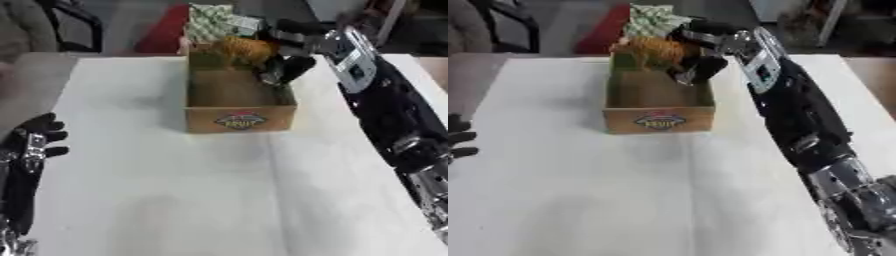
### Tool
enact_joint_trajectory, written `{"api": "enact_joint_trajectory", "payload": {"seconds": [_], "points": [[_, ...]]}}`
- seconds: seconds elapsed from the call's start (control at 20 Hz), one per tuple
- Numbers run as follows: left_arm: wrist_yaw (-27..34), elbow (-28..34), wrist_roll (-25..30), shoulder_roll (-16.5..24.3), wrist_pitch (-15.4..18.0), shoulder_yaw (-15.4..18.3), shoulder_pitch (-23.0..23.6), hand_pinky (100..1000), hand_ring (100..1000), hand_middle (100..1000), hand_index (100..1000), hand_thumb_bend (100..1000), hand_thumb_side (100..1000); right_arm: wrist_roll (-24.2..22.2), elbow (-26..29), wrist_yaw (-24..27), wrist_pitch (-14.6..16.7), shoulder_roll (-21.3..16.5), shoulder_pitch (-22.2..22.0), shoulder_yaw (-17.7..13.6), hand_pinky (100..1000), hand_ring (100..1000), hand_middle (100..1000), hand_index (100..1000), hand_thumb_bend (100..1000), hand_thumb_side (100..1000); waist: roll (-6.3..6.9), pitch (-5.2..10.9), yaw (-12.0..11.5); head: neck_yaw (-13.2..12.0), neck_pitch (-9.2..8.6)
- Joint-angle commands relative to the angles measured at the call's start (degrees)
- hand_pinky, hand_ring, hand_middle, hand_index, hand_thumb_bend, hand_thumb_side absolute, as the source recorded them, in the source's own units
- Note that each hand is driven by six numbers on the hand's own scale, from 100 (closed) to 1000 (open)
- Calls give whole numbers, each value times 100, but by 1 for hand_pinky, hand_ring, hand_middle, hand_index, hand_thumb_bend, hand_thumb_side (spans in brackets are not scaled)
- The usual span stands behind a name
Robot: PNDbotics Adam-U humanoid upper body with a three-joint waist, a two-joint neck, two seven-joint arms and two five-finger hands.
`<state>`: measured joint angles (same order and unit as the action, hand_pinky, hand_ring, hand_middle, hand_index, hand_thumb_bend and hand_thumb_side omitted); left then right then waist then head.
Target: Pick up objects on the table and place them in the box.
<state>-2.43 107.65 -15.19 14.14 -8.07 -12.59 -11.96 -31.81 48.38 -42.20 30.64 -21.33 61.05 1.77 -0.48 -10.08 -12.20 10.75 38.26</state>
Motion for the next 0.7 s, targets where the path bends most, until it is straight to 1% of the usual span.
{"api": "enact_joint_trajectory", "payload": {"seconds": [0.05,0.1,0.15,0.45,0.6,0.65,0.7], "points": [[43,123,45,54,1,-15,-110,680,734,681,804,100,815,222,-232,-324,-108,-20,177,-213,427,281,194,362,100,236,20,78,-57,78,-84],[43,127,52,55,-3,-17,-118,680,734,681,804,100,814,290,-319,-397,-157,-5,177,-260,427,284,195,364,100,192,23,77,-88,93,-91],[40,130,57,56,-9,-18,-123,680,734,681,804,100,814,353,-399,-454,-204,10,176,-302,427,284,195,364,100,235,26,78,-111,105,-96],[52,144,85,45,-21,-28,-143,680,733,680,804,100,813,686,-748,-698,-442,80,166,-459,436,302,217,394,100,236,43,80,-170,160,-91],[53,145,97,43,-23,-31,-146,680,733,680,804,100,813,788,-826,-781,-473,94,168,-476,436,302,217,394,100,236,46,82,-175,173,-87],[53,145,98,43,-23,-30,-144,680,733,680,804,100,813,812,-858,-804,-496,90,155,-489,454,328,243,420,100,239,48,82,-174,178,-84],[52,146,100,44,-24,-28,-138,680,733,680,803,100,813,849,-918,-846,-562,88,131,-513,459,334,249,426,100,240,53,85,-173,187,-79]]}}
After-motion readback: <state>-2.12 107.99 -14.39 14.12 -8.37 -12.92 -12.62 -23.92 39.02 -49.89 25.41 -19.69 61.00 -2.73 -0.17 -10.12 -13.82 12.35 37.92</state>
